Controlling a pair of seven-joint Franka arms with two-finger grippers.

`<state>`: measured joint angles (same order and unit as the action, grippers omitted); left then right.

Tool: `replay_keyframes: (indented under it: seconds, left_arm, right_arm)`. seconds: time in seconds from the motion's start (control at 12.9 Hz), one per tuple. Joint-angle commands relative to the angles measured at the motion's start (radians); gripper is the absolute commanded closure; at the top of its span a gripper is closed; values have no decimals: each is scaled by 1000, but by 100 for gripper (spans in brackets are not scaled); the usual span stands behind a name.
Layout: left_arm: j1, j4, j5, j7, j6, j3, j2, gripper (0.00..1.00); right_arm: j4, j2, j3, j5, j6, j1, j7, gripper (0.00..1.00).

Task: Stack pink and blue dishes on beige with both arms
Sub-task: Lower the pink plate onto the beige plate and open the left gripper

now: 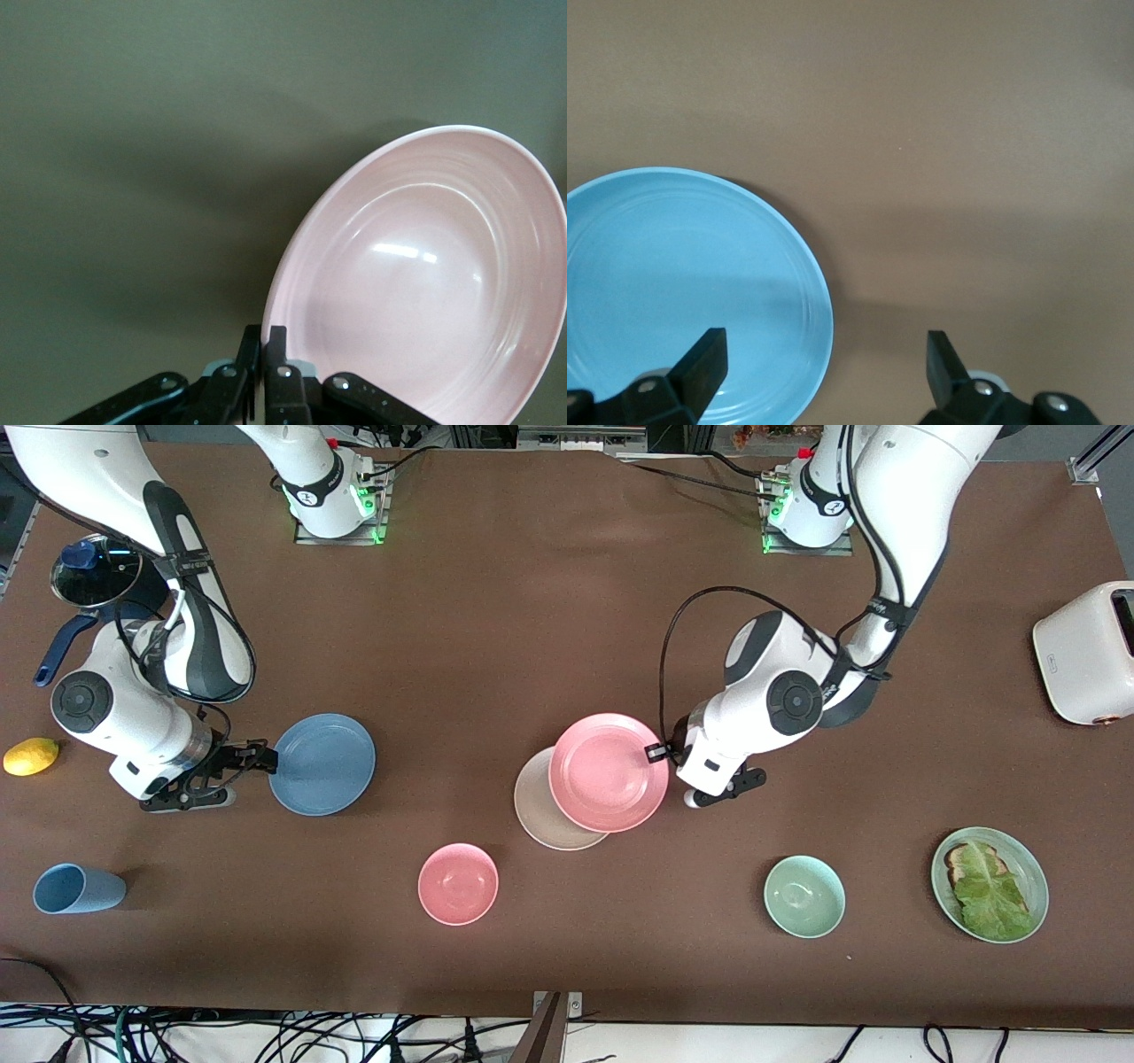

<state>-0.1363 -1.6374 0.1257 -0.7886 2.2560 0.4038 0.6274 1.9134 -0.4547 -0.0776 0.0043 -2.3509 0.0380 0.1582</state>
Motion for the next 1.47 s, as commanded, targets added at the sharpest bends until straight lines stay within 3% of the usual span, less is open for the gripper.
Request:
replay_keyframes:
  seconds: [0.0,0.31,0.7,0.85,0.93,1.01,1.08,1.39]
  left_arm:
    - [-89,80,-6,-64,48,-64,55,100]
    - [-192,140,-9,-109,51,-132,107,100]
    - [-193,139,-44,-106,50,-134,123,100]
    - [-187,139,-63,-97,40,-132,120,46]
    - [-187,137,-64,-98,37,-132,118,22]
    - [-187,137,-63,-100,34,-134,115,5]
    - [-186,139,-64,-100,19,-134,112,0]
    - [-166,137,-64,-98,-30,-138,89,0]
  right_arm:
    - [13,-15,5,6,-42,-6,7,1]
    - [24,-45,9,25,-47,-39,7,2]
    - [53,-51,10,57,-47,-40,7,9]
    - [56,-51,15,57,-47,-37,7,13]
    - [56,-50,15,56,-47,-36,7,17]
    - [56,-50,15,56,-47,-36,7,22]
    - [58,-51,15,57,-47,-36,7,24]
    - [70,-53,16,56,-47,-36,7,28]
